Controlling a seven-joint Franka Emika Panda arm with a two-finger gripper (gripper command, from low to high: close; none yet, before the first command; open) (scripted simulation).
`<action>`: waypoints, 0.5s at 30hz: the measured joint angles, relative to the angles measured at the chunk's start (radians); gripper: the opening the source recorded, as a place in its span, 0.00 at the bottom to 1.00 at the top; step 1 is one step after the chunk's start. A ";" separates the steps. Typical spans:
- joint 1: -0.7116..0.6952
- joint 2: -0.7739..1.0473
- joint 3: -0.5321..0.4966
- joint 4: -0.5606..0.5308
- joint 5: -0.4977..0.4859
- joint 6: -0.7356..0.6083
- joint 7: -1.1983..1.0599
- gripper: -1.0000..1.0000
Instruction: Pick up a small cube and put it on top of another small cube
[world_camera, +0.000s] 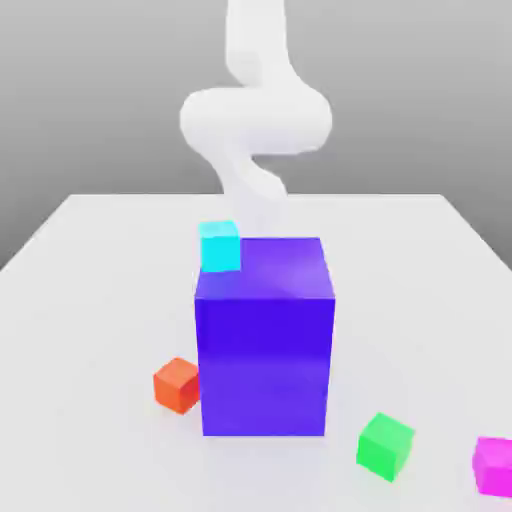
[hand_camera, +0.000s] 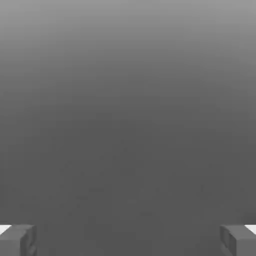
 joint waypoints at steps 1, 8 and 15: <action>0.019 0.039 0.000 0.001 0.003 0.011 -0.030 0.50; 0.135 0.296 0.010 0.009 0.021 0.086 -0.227 0.50; 0.224 0.550 0.048 0.016 0.031 0.159 -0.416 0.50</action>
